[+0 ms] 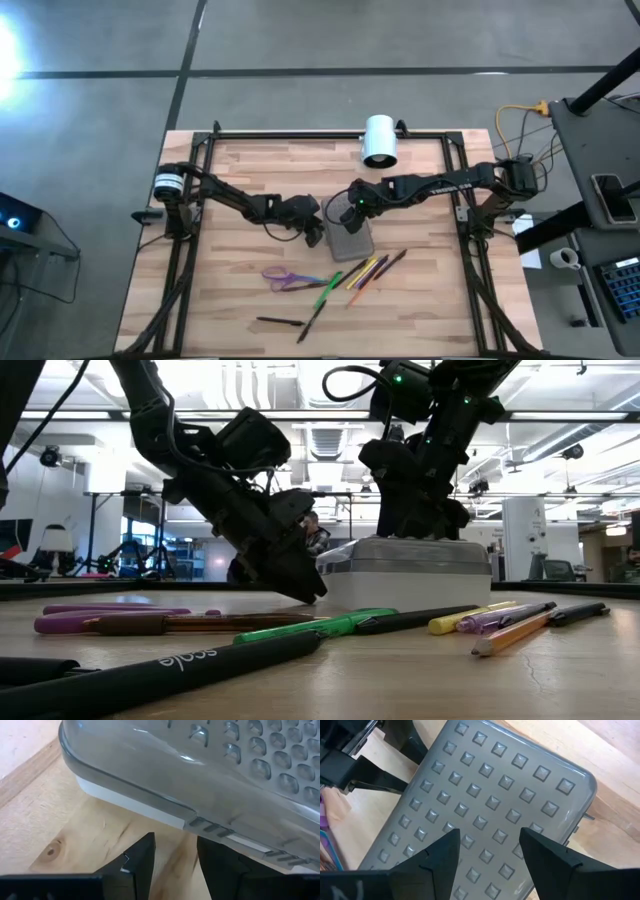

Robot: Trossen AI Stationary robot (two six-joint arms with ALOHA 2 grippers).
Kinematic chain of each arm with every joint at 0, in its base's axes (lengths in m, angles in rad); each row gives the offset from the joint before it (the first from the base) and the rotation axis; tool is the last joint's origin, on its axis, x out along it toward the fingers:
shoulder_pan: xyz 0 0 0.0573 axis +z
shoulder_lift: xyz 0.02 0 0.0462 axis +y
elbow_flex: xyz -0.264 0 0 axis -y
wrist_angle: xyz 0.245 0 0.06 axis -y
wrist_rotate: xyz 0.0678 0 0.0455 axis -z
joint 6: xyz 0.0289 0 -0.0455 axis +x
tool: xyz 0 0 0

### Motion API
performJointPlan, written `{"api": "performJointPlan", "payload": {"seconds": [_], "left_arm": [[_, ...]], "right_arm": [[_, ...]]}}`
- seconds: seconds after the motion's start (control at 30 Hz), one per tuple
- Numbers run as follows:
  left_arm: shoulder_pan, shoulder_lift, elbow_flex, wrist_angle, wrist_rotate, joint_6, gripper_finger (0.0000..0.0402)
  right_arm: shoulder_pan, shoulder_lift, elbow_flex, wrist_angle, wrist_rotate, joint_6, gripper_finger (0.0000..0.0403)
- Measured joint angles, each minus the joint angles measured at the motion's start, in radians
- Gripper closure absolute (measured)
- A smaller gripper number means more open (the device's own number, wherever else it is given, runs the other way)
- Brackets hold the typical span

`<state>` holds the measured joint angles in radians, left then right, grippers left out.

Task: Pick & place school supplies into a supply box
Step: Open the black supply box

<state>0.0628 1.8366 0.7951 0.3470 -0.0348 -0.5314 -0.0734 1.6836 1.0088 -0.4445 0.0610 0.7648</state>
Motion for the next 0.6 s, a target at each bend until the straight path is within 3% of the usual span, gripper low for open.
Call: {"api": "performJointPlan", "payload": {"seconds": [0.6], "left_arm": [[-0.044,-0.098,-0.019,0.044,-0.05,-0.002,0.0265]], "right_arm": [[0.0,-0.001,-0.003,-0.031,0.0,-0.019,0.0197]]}}
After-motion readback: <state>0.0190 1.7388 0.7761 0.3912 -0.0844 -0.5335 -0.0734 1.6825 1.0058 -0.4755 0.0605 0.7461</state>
